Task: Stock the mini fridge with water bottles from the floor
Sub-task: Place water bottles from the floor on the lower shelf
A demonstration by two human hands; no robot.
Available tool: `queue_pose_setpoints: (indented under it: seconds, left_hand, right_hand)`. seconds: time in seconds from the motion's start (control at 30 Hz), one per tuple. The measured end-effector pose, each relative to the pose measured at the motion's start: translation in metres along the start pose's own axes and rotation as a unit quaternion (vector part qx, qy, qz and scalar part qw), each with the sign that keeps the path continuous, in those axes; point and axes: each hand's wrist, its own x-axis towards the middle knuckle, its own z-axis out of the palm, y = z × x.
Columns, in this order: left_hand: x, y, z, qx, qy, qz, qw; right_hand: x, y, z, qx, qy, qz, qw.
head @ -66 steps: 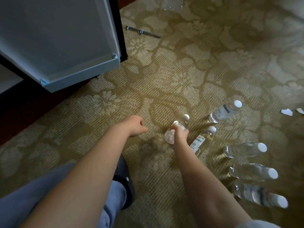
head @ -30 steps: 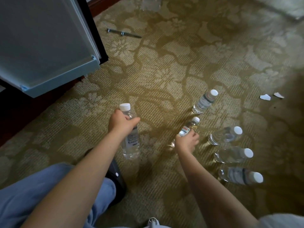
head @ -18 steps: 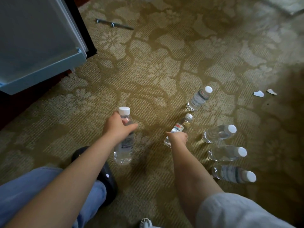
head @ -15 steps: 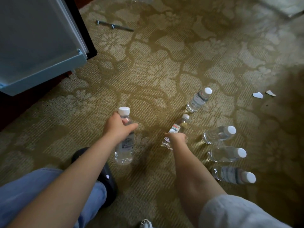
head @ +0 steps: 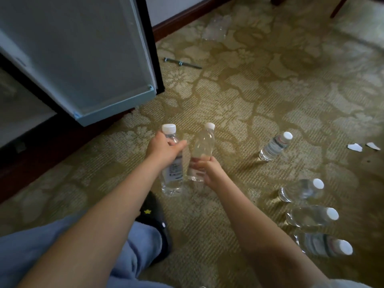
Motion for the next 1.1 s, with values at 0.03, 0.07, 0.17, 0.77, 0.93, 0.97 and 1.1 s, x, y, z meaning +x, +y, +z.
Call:
queue_pose_setpoints:
  seconds: [0.03, 0.07, 0.17, 0.77, 0.93, 0.97, 1.1]
  left_hand:
    - [-0.001, 0.002, -0.010, -0.005, 0.017, 0.002, 1.000]
    - [-0.001, 0.003, -0.020, -0.010, 0.034, 0.004, 0.999]
    - [-0.007, 0.007, -0.057, -0.031, 0.085, 0.026, 0.996]
    - [-0.105, -0.005, -0.265, -0.168, 0.325, 0.138, 0.920]
    - [-0.130, -0.038, -0.310, -0.182, 0.378, 0.130, 0.898]
    - [-0.133, -0.046, -0.319, -0.188, 0.392, 0.124, 0.892]
    - [-0.141, -0.080, -0.351, -0.203, 0.434, 0.097, 0.873]
  right_hand:
    - [-0.006, -0.010, 0.014, -0.016, -0.009, -0.026, 0.999]
    - [-0.012, -0.020, 0.027, -0.035, -0.019, -0.046, 0.998]
    - [-0.033, -0.047, 0.063, -0.068, -0.067, -0.105, 0.990]
    - [-0.187, -0.125, 0.250, -0.120, -0.174, -0.294, 0.932]
    - [-0.217, -0.127, 0.308, -0.171, -0.222, -0.340, 0.898]
    - [-0.220, -0.125, 0.320, -0.179, -0.233, -0.341, 0.893]
    - [-0.227, -0.108, 0.372, -0.216, -0.260, -0.338, 0.878]
